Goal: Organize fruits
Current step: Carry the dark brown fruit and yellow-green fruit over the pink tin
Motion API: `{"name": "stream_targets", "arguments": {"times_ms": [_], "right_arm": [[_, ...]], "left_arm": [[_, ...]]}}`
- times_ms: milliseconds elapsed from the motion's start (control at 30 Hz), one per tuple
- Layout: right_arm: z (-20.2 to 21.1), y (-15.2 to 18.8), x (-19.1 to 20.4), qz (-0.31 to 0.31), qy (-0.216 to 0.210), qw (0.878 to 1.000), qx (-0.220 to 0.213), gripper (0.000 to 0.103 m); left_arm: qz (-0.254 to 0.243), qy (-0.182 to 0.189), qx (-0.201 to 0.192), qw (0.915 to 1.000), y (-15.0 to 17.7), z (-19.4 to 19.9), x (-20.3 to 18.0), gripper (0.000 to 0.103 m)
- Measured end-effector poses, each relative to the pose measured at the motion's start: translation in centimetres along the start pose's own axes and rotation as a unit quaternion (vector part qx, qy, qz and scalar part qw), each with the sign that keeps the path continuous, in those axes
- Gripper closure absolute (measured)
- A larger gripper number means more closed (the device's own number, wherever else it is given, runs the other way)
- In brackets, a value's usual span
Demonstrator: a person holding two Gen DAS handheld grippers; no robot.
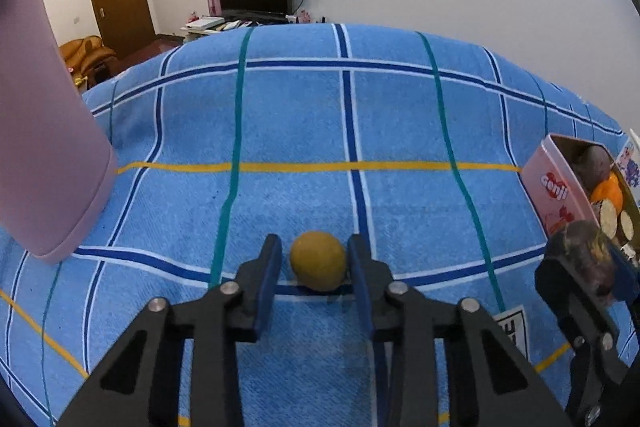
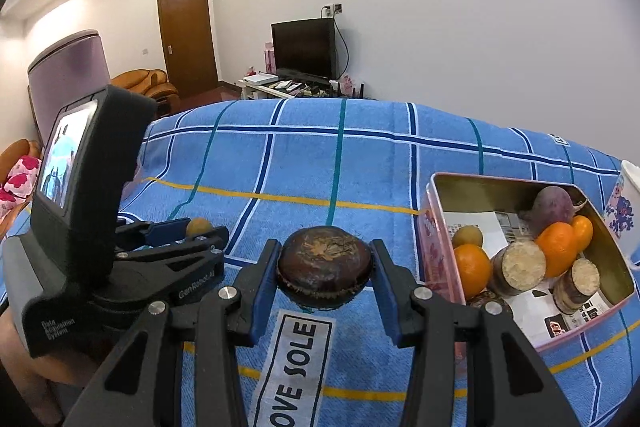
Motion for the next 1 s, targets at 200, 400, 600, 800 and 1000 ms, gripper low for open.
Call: {"name": "stream_targets", "arguments": {"times_ms": [200,400,600,800,1000], "right_arm": [[0.2,-0.2,0.0,0.000,0.007,1.000,-0.011,0.056],[1.8,-0.3,0.9,0.020,0.015,0.998,-0.053,0.056],[3.5,-0.6,2.0,0.042,0.014,0.994,-0.099,0.056],[4.1,-0.7,2.3,0.050,0.017,0.992,-0.115,0.056],[4.4,-0.5,2.1,0.050,0.017,0.992,-0.112,0.056]], "left_arm": [[0.019,0.016,-0.013,0.9996,0.0,0.7,1.0,0.074],[0.026,-0.029,-0.099,0.9943,-0.1,4.5,2.0,0.074],[0.015,-0.079,-0.155,0.9847,0.1,7.1,2.5,0.074],[0.020,-0.091,-0.170,0.9810,0.5,8.2,2.8,0.074],[0.021,-0.095,-0.179,0.9790,1.1,9.1,2.6,0.074]]}}
Point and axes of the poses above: each gripper's, at about its wrist camera, not at the fingertips, and z roughly against the way its jaws point, x to its left, y to its underside, the point moved 7 cm from there along -z, roughly the way its jaws point, and after that the axes turned 7 degrees about y, right-handed, at the moved point
